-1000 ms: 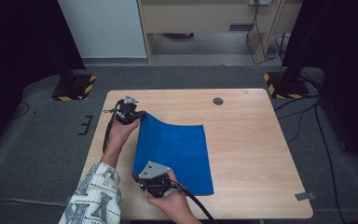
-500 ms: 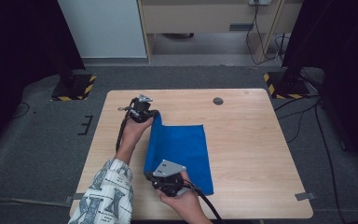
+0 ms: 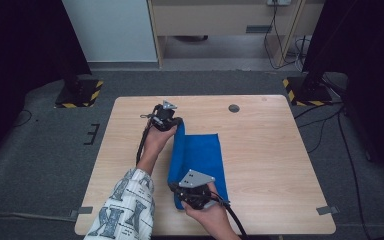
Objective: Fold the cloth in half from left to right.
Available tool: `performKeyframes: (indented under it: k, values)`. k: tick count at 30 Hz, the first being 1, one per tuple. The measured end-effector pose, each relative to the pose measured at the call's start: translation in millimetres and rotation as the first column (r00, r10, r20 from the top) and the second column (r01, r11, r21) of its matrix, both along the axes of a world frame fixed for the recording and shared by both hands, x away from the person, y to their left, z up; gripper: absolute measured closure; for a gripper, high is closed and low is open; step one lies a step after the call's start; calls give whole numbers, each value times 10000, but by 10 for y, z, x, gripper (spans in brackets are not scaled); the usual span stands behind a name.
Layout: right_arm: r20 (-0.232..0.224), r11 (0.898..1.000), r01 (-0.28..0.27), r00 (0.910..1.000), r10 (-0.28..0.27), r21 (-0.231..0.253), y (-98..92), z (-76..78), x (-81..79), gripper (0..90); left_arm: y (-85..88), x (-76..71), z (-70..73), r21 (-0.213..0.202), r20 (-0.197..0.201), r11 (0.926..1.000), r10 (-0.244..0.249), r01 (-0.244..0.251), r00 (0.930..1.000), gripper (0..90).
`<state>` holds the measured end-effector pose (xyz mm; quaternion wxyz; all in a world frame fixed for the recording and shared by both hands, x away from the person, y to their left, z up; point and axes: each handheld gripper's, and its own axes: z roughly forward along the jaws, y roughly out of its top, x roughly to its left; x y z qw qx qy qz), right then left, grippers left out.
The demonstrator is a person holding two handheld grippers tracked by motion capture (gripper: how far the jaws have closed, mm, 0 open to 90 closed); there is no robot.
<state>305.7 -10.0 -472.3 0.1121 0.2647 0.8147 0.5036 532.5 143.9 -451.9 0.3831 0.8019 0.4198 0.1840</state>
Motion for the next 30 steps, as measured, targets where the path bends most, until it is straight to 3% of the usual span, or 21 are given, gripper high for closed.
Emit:
performKeyframes:
  k: [5, 30]
  values:
    - [93, 9993, -13, 10000, 17, -365, -30, -15, -15, 873, -61, -5, -16, -127, -14, 9999, -42, 42, 10000, 878]
    - [221, 9980, 56, 9997, -43, -629, -198, 47, -75, 869, -305, -52, 32, -334, 47, 9989, -335, 336, 9994, 878]
